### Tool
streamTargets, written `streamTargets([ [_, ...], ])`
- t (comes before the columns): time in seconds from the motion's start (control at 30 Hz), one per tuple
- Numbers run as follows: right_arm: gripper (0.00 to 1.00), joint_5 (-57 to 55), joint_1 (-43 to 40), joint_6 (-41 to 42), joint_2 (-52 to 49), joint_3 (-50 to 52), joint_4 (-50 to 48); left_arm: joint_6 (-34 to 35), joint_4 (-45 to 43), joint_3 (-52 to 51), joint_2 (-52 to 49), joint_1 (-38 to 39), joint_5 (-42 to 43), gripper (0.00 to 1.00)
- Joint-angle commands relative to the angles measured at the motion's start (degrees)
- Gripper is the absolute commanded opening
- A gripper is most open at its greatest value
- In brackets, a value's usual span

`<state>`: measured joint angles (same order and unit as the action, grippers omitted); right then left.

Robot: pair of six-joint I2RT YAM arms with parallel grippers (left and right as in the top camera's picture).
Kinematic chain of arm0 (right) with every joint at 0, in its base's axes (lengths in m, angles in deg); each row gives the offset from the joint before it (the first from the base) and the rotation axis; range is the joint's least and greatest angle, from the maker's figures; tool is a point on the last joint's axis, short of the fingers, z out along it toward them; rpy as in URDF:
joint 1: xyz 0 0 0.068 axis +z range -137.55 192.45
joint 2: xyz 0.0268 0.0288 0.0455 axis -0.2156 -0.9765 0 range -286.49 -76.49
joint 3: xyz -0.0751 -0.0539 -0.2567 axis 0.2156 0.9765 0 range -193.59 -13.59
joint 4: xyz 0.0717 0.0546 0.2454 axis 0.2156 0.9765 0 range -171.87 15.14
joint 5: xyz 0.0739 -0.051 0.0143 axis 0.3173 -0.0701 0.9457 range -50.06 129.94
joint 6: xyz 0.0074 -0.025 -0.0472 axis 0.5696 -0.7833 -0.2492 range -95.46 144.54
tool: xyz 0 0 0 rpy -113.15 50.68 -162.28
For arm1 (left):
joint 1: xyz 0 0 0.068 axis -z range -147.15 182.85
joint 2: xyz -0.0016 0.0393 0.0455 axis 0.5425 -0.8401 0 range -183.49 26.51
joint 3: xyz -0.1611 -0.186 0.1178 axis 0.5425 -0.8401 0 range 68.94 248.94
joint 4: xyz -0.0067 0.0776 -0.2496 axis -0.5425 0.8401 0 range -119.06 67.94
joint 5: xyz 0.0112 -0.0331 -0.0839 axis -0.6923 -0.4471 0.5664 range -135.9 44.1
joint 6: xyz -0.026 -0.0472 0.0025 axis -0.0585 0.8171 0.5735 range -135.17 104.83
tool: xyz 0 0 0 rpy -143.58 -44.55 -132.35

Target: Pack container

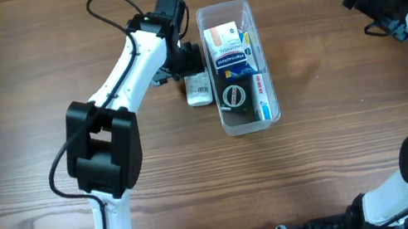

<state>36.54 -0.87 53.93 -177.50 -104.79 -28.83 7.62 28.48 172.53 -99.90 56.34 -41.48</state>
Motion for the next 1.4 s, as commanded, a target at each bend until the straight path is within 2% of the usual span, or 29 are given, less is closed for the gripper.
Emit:
streamTargets([
  [0.0, 1.0, 0.31, -0.09, 0.68, -0.13, -0.04, -0.13, -1.6, -0.17, 0.5, -1.62, -0.46, 0.7, 0.85],
  [0.17, 1.0, 0.31, -0.09, 0.68, -0.13, -0.04, -0.13, -2.49, -0.11, 0.5, -4.22, -0.35, 0.76, 0.86],
  [0.9, 1.0, 0.31, -0.09, 0.68, -0.13, -0.04, -0.11, -4.39, 0.74, 0.5, -4.33, -0.52, 4.66, 0.89],
  [1.1, 1.0, 0.31, -0.09, 0.68, -0.13, -0.04, -0.13, -2.05, 3.85, 0.5, -4.33, -0.59, -5.9, 0.9],
  [1.23, 1.0, 0.31, -0.09, 0.66, -0.13, -0.04, -0.13, -1.29, 4.85, 0.5, -4.33, -1.92, -7.08, 0.89],
  [1.27, 1.0, 0.31, -0.09, 0.66, -0.13, -0.04, -0.13, -1.33, 4.92, 0.5, -4.33, -2.23, -6.4, 0.9],
  [1.37, 1.0, 0.31, -0.09, 0.66, -0.13, -0.04, -0.13, -1.77, 4.72, 0.5, -4.31, -2.36, 3.3, 0.9],
])
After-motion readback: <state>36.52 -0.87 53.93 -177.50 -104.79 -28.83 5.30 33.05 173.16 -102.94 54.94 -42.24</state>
